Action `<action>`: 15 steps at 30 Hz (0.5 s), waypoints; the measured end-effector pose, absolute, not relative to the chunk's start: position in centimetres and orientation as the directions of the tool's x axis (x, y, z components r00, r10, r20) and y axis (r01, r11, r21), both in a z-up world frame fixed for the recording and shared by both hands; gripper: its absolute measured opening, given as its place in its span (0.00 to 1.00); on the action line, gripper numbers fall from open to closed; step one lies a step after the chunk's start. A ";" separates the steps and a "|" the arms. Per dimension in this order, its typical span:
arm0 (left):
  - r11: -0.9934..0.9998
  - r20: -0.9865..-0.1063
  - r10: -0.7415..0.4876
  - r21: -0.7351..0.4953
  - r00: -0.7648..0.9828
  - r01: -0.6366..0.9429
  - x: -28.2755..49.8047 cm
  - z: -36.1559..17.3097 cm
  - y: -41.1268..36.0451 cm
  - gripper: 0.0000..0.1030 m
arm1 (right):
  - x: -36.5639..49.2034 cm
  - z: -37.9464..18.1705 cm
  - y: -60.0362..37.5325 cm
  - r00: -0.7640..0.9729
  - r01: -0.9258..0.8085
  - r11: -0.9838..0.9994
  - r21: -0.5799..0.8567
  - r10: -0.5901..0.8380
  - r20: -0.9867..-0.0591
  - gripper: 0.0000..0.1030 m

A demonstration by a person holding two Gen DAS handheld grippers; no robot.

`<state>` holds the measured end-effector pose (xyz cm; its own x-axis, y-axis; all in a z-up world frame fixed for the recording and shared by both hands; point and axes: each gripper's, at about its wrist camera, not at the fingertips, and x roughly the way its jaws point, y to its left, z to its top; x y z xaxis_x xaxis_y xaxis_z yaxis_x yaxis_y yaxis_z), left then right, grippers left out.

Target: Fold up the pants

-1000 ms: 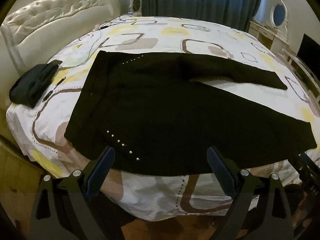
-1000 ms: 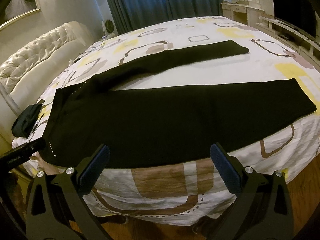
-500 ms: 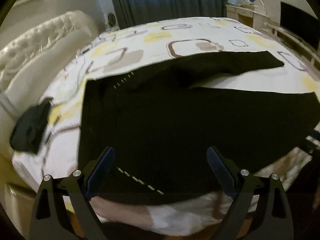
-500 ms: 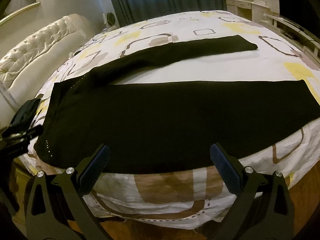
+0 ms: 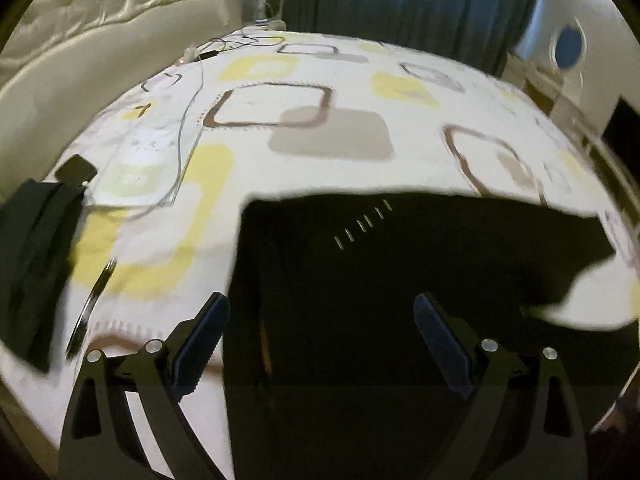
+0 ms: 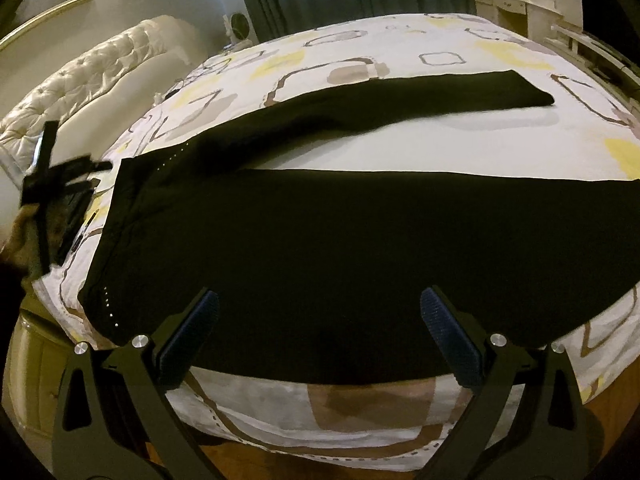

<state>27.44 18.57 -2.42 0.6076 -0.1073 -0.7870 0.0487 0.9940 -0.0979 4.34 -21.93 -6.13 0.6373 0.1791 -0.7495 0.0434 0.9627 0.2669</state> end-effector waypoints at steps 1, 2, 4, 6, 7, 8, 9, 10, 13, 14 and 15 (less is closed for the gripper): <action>0.993 -0.781 -0.110 -0.106 0.615 0.043 28.9 -2.8 19.4 0.90 | 4.6 -6.3 -21.9 0.633 0.043 0.963 0.266 0.180 -0.753 0.98; 0.994 -0.781 -0.105 -0.109 0.616 0.031 29.8 -3.1 20.0 0.90 | 4.9 -6.5 -21.9 0.628 0.044 0.963 0.267 0.181 -0.757 0.98; 0.996 -0.786 -0.076 -0.090 0.614 0.009 31.8 -4.2 20.7 0.90 | 5.4 -7.0 -22.0 0.617 0.048 0.962 0.268 0.183 -0.766 0.98; 0.998 -0.800 -0.048 -0.056 0.598 0.005 33.2 -5.4 20.8 0.90 | 5.9 -7.4 -22.1 0.607 0.055 0.960 0.275 0.186 -0.772 0.98; 1.000 -0.810 -0.026 -0.030 0.586 0.002 34.0 -6.0 21.0 0.90 | 6.2 -7.5 -22.2 0.605 0.057 0.960 0.275 0.187 -0.774 0.98; 1.000 -0.819 -0.008 -0.008 0.574 0.002 34.6 -6.5 21.1 0.90 | 6.4 -7.7 -22.3 0.601 0.059 0.959 0.276 0.187 -0.777 0.98; 1.000 -0.827 0.010 0.013 0.561 0.002 35.3 -7.0 21.1 0.90 | 6.7 -7.8 -22.3 0.598 0.061 0.959 0.278 0.188 -0.779 0.98; 1.000 -0.831 0.020 0.025 0.556 0.001 35.6 -7.5 21.2 0.90 | 6.9 -7.9 -22.3 0.595 0.063 0.958 0.281 0.190 -0.781 0.98; 1.000 -0.839 0.027 0.030 0.544 -0.004 36.3 -8.4 21.5 0.86 | 7.5 -8.2 -22.2 0.588 0.064 0.956 0.287 0.197 -0.785 0.98; 1.000 -0.839 0.022 0.025 0.544 -0.001 36.4 -8.5 21.7 0.67 | 7.7 -8.2 -22.2 0.586 0.063 0.955 0.289 0.199 -0.786 0.98; 1.000 -0.850 -0.010 -0.003 0.527 0.015 36.8 -8.8 21.9 0.58 | 7.8 -8.3 -22.2 0.584 0.062 0.955 0.291 0.202 -0.786 0.98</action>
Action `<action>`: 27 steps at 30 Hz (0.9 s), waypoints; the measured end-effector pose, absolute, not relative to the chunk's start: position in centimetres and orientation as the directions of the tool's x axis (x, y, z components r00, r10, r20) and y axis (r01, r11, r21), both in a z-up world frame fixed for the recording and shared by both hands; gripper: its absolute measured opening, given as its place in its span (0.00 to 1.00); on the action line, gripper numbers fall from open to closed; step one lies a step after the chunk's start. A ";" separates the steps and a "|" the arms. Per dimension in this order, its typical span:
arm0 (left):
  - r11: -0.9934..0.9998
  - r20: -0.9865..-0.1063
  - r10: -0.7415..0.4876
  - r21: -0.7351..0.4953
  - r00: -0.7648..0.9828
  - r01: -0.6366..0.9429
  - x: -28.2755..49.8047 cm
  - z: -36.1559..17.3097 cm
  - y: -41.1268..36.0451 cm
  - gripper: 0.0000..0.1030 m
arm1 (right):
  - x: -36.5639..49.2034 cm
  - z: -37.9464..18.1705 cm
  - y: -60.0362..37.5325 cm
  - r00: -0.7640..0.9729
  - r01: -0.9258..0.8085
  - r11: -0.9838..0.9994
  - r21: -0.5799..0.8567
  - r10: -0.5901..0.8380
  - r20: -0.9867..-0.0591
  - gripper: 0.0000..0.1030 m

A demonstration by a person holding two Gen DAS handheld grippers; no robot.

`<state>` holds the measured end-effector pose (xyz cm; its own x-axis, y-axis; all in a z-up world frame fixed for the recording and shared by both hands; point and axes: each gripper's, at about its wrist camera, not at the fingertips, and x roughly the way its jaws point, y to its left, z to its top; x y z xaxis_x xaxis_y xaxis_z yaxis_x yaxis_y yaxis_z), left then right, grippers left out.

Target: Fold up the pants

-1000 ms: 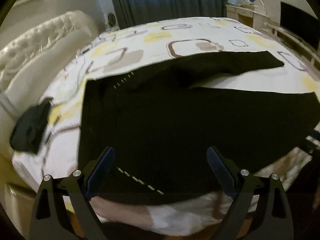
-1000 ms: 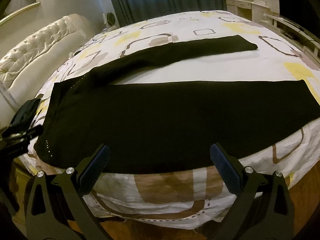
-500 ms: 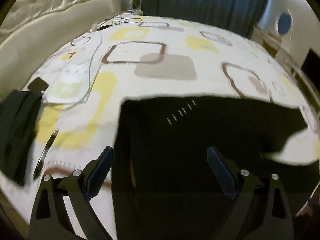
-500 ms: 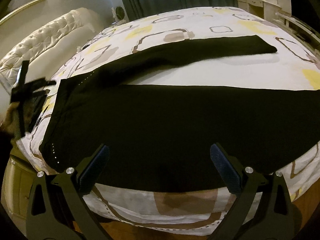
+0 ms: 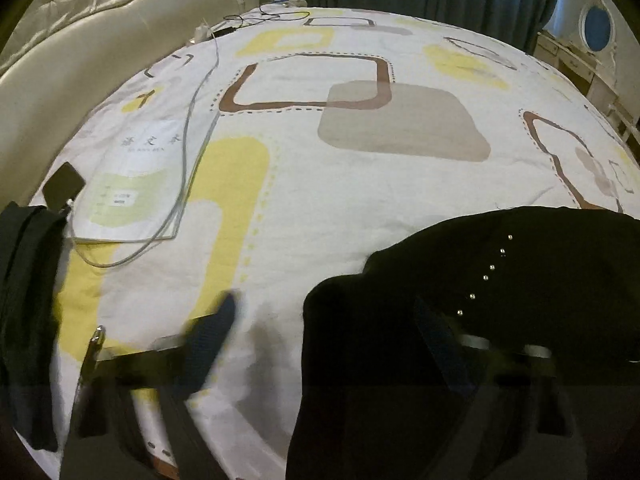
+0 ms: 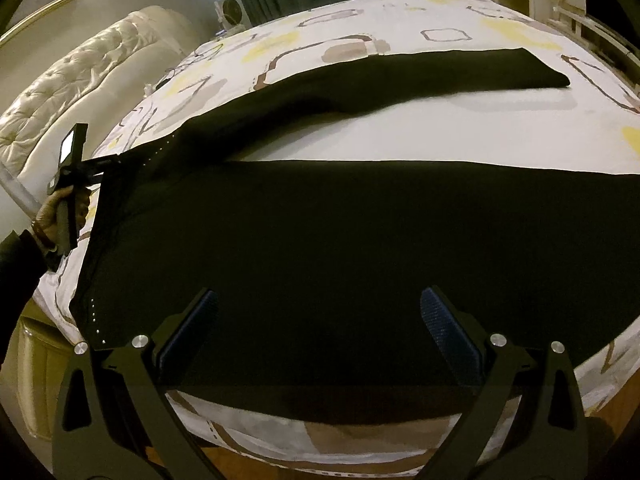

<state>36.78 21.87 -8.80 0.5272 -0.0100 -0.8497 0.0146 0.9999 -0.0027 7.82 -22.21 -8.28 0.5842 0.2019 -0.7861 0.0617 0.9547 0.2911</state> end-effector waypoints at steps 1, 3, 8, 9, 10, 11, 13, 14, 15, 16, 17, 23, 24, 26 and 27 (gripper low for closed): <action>0.999 -0.857 -0.045 -0.036 0.513 0.026 36.9 -9.0 22.0 0.47 | 8.0 -8.3 -22.1 0.583 0.059 0.955 0.291 0.203 -0.787 0.98; 0.996 -0.860 -0.085 -0.076 0.503 0.037 37.0 -9.2 22.1 0.36 | 8.4 -8.4 -21.9 0.581 0.054 0.956 0.288 0.205 -0.788 0.98; 0.990 -0.852 -0.138 -0.111 0.505 0.084 36.6 -9.1 21.6 0.13 | 9.5 -8.1 -21.4 0.579 0.026 0.959 0.284 0.217 -0.786 0.98; 0.987 -0.846 -0.161 -0.139 0.508 0.081 36.5 -8.8 21.9 0.12 | 10.1 -7.9 -21.4 0.578 0.005 0.960 0.280 0.225 -0.784 0.98; 0.981 -0.835 -0.194 -0.180 0.514 0.078 36.4 -8.4 22.3 0.11 | 10.6 -7.7 -21.4 0.580 -0.009 0.960 0.280 0.233 -0.781 0.98; 0.976 -0.826 -0.216 -0.203 0.520 0.083 36.3 -8.1 22.4 0.11 | 11.3 -7.3 -21.5 0.585 -0.031 0.959 0.282 0.247 -0.773 0.98; 0.969 -0.808 -0.245 -0.223 0.536 0.108 36.0 -7.2 22.5 0.11 | 13.3 -6.4 -21.7 0.587 -0.104 0.951 0.291 0.295 -0.754 0.98; 0.965 -0.799 -0.259 -0.231 0.543 0.121 35.8 -6.8 22.5 0.11 | 14.5 -5.9 -21.7 0.588 -0.141 0.946 0.292 0.318 -0.744 0.98; 0.962 -0.790 -0.271 -0.238 0.551 0.132 35.5 -6.4 22.5 0.11 | 15.7 -5.2 -21.8 0.596 -0.174 0.943 0.285 0.331 -0.732 0.98; 0.959 -0.778 -0.283 -0.247 0.562 0.141 35.2 -5.9 22.5 0.11 | 17.4 -4.4 -21.9 0.605 -0.221 0.939 0.265 0.345 -0.718 0.98; 0.953 -0.759 -0.302 -0.262 0.577 0.153 34.7 -5.4 22.5 0.11 | 18.9 -3.8 -21.9 0.607 -0.271 0.929 0.251 0.367 -0.705 0.98; 0.931 -0.691 -0.362 -0.299 0.626 0.208 32.8 -3.1 22.0 0.11 | 30.2 -1.6 -21.0 0.586 -0.463 0.882 0.087 0.379 -0.716 0.98; 0.926 -0.678 -0.375 -0.311 0.632 0.216 32.5 -2.8 21.9 0.11 | 31.9 -1.7 -20.5 0.580 -0.483 0.874 0.055 0.366 -0.728 0.98; 0.911 -0.651 -0.406 -0.341 0.641 0.230 32.0 -2.2 22.0 0.11 | 35.5 -2.5 -19.5 0.566 -0.527 0.850 -0.026 0.328 -0.756 0.98; 0.908 -0.644 -0.413 -0.348 0.644 0.234 31.8 -2.0 22.0 0.11 | 36.9 -3.0 -19.4 0.564 -0.534 0.843 -0.062 0.301 -0.769 0.98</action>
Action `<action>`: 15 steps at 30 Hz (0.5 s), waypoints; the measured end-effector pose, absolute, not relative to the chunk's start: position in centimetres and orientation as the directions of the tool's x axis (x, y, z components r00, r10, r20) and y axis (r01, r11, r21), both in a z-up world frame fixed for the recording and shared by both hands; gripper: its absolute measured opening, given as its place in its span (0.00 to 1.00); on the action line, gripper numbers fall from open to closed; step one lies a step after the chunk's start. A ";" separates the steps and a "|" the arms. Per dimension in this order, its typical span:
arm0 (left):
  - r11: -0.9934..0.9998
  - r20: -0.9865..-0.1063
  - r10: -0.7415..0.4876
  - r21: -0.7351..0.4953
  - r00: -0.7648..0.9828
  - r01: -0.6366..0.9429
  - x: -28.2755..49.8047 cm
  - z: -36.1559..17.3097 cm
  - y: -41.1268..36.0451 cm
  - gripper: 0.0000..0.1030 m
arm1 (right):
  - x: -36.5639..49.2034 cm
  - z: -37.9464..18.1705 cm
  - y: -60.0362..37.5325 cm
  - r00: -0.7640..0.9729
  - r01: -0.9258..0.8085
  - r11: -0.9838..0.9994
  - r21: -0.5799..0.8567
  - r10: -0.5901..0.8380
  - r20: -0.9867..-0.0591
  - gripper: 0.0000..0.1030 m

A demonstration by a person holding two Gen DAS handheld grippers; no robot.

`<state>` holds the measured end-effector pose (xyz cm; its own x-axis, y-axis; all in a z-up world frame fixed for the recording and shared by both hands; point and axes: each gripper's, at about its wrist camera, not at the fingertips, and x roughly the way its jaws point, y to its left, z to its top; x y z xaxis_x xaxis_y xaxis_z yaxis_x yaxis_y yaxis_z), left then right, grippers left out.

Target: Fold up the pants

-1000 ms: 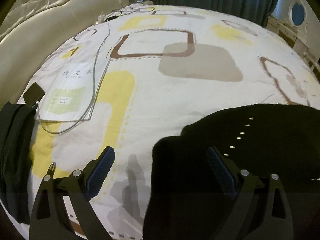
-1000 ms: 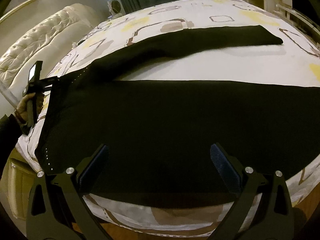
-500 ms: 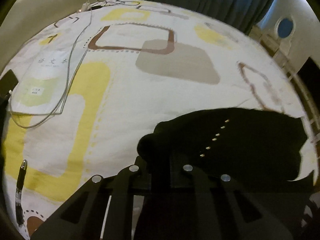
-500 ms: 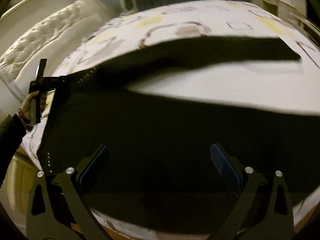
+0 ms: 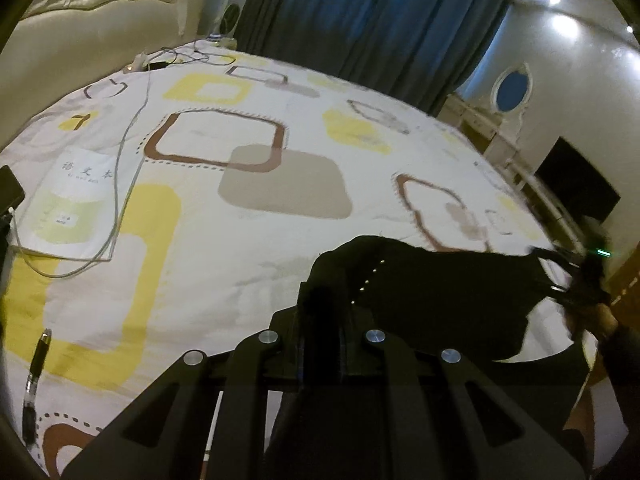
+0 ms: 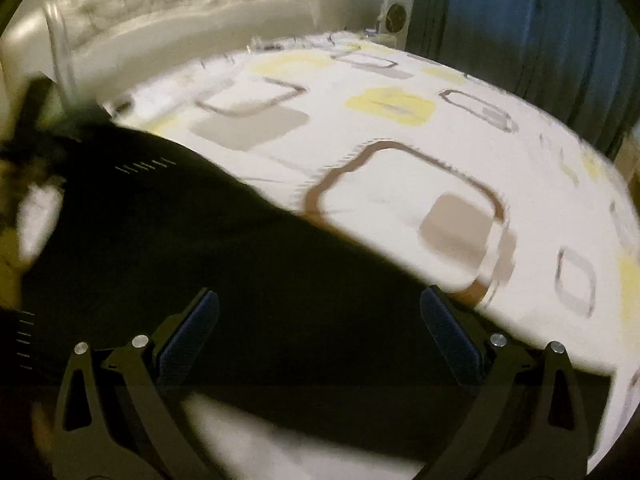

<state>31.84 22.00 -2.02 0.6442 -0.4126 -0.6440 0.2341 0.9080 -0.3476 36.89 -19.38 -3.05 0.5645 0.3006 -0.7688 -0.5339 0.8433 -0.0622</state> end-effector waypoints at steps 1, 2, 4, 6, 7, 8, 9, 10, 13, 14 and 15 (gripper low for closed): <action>0.907 -0.642 -0.415 -0.350 0.645 0.235 31.8 -2.0 22.1 0.11 | 38.7 -3.9 -19.0 0.544 -0.554 0.828 -0.083 0.285 -0.789 0.98; 0.907 -0.642 -0.416 -0.350 0.644 0.237 31.8 -2.0 22.1 0.11 | 40.1 -4.5 -18.9 0.526 -0.567 0.819 -0.084 0.282 -0.803 0.98; 0.912 -0.652 -0.406 -0.335 0.640 0.238 31.9 -2.3 22.0 0.11 | 42.4 -5.8 -18.9 0.465 -0.588 0.808 -0.041 0.295 -0.835 0.98; 0.918 -0.668 -0.394 -0.320 0.632 0.234 32.3 -2.8 21.9 0.11 | 44.2 -6.8 -19.1 0.423 -0.598 0.802 -0.009 0.306 -0.853 0.97; 0.920 -0.674 -0.389 -0.317 0.628 0.230 32.5 -3.1 22.0 0.11 | 45.1 -7.3 -19.1 0.406 -0.603 0.798 0.002 0.309 -0.860 0.95; 0.922 -0.680 -0.384 -0.315 0.624 0.225 32.9 -3.4 22.0 0.11 | 45.6 -7.7 -19.1 0.388 -0.609 0.793 0.015 0.314 -0.866 0.93; 0.924 -0.684 -0.379 -0.311 0.623 0.221 33.1 -3.6 22.1 0.11 | 46.0 -8.0 -19.3 0.368 -0.616 0.787 0.029 0.320 -0.873 0.92; 0.926 -0.689 -0.374 -0.310 0.621 0.214 33.4 -3.8 22.1 0.11 | 46.6 -8.4 -19.4 0.341 -0.626 0.779 0.048 0.328 -0.881 0.91; 0.923 -0.690 -0.382 -0.320 0.614 0.215 33.6 -4.2 22.2 0.11 | 47.5 -9.7 -19.6 0.238 -0.649 0.752 0.111 0.340 -0.910 0.82; 0.924 -0.693 -0.379 -0.312 0.613 0.219 33.7 -4.3 22.1 0.11 | 47.7 -10.2 -19.6 0.203 -0.659 0.741 0.125 0.336 -0.920 0.81; 0.929 -0.700 -0.370 -0.299 0.611 0.220 33.7 -4.4 22.0 0.11 | 47.8 -10.7 -19.5 0.175 -0.669 0.732 0.127 0.322 -0.931 0.81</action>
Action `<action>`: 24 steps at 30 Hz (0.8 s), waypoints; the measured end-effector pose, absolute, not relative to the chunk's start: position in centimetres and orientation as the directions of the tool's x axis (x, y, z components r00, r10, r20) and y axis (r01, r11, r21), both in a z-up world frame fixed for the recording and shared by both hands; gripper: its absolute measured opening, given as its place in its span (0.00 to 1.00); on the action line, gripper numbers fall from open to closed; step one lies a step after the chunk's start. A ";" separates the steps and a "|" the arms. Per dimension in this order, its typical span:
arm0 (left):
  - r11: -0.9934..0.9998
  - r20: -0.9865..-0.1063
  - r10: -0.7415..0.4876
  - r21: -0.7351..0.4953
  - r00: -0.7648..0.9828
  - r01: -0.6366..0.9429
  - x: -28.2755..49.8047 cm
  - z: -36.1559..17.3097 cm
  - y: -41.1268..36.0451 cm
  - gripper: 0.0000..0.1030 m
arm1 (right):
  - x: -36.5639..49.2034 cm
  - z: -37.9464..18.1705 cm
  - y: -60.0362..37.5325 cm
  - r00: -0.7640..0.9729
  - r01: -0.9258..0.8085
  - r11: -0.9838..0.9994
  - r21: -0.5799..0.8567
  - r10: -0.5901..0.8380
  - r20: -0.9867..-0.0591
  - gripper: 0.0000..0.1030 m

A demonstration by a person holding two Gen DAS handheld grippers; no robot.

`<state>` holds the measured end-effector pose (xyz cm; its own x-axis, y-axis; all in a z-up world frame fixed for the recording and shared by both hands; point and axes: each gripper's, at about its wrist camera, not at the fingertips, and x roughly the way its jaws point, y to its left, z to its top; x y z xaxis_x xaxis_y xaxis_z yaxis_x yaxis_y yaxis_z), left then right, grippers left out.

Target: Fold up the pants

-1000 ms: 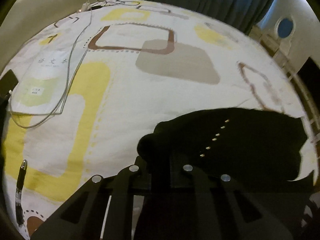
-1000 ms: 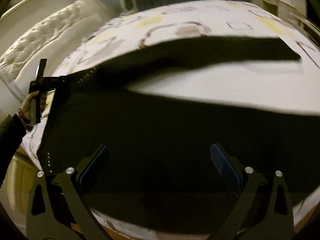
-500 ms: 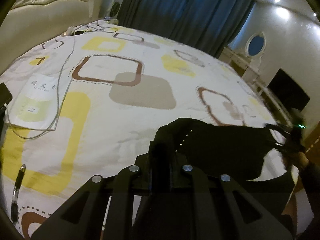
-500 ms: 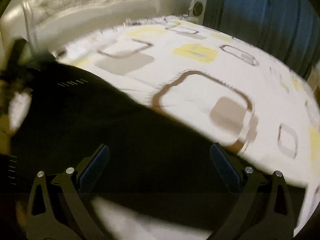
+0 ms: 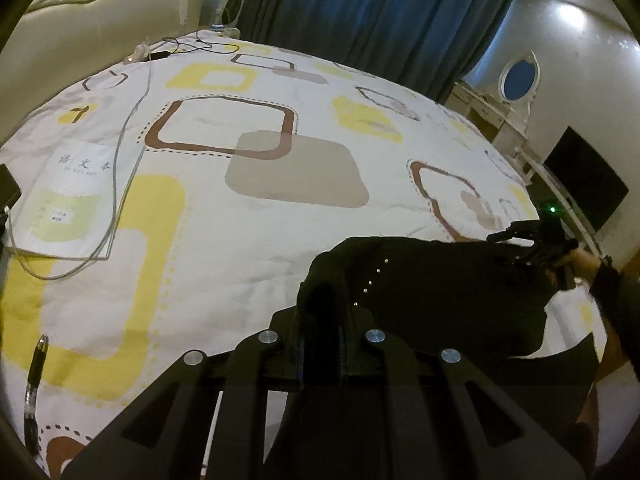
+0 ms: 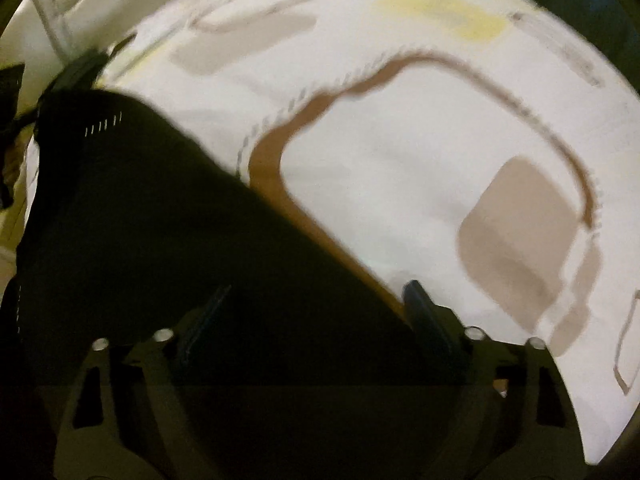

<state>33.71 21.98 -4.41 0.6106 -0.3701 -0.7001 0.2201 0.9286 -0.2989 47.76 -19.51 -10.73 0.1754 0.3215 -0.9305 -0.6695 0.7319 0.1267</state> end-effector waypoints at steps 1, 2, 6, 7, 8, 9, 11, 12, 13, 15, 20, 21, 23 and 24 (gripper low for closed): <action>0.931 -0.705 -0.364 -0.292 0.609 0.218 33.8 -4.5 22.0 0.11 | 47.7 -10.9 -19.4 0.167 -0.682 0.721 0.121 0.315 -0.934 0.81; 0.932 -0.708 -0.362 -0.292 0.606 0.214 33.9 -4.7 22.1 0.11 | 47.8 -11.0 -19.5 0.159 -0.684 0.719 0.127 0.316 -0.935 0.81; 0.937 -0.727 -0.346 -0.304 0.594 0.174 34.9 -5.6 22.7 0.11 | 48.3 -10.9 -19.9 0.130 -0.655 0.740 0.152 0.309 -0.942 0.65; 0.941 -0.737 -0.332 -0.298 0.588 0.158 35.4 -6.0 22.8 0.11 | 48.4 -10.7 -20.2 0.128 -0.646 0.747 0.156 0.307 -0.943 0.52; 0.950 -0.754 -0.308 -0.278 0.580 0.144 35.9 -6.5 22.7 0.11 | 48.5 -10.6 -20.5 0.123 -0.635 0.755 0.163 0.308 -0.943 0.35; 0.957 -0.773 -0.285 -0.257 0.567 0.131 36.3 -7.2 22.7 0.11 | 48.5 -10.4 -20.6 0.121 -0.630 0.758 0.167 0.308 -0.944 0.28; 0.961 -0.793 -0.270 -0.254 0.545 0.107 37.0 -8.4 22.9 0.11 | 47.7 -9.9 -20.5 0.145 -0.639 0.760 0.122 0.274 -0.951 0.15; 0.963 -0.802 -0.262 -0.253 0.537 0.092 37.1 -8.8 23.1 0.11 | 47.2 -9.7 -20.3 0.164 -0.646 0.758 0.090 0.253 -0.953 0.12; 0.962 -0.811 -0.263 -0.265 0.522 0.073 37.3 -9.4 23.4 0.11 | 46.4 -9.4 -19.8 0.191 -0.657 0.752 0.048 0.227 -0.955 0.11; 0.953 -0.807 -0.276 -0.300 0.522 0.041 37.3 -9.7 24.1 0.11 | 45.2 -8.5 -19.3 0.257 -0.663 0.748 -0.030 0.190 -0.948 0.11; 0.716 -0.551 -0.584 -0.696 0.596 0.058 35.1 -9.1 27.9 0.10 | 40.3 -4.0 -19.6 0.481 -0.593 0.786 -0.175 0.171 -0.860 0.10; 0.689 -0.529 -0.594 -0.724 0.606 0.043 34.5 -9.0 28.5 0.10 | 39.2 -3.3 -19.8 0.506 -0.577 0.797 -0.180 0.176 -0.845 0.10; 0.749 -0.578 -0.546 -0.661 0.607 0.045 33.9 -8.2 28.2 0.10 | 37.6 -2.3 -20.1 0.538 -0.556 0.812 -0.179 0.188 -0.821 0.10; 0.778 -0.598 -0.527 -0.625 0.604 0.060 33.5 -7.8 27.8 0.10 | 36.6 -1.8 -20.4 0.552 -0.544 0.822 -0.169 0.199 -0.810 0.10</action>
<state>33.49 27.80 -7.77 0.6043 -0.5271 -0.5975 0.0604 0.7781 -0.6253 36.60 -20.35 -1.82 0.5521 0.1988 -0.8098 -0.5436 0.8222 -0.1688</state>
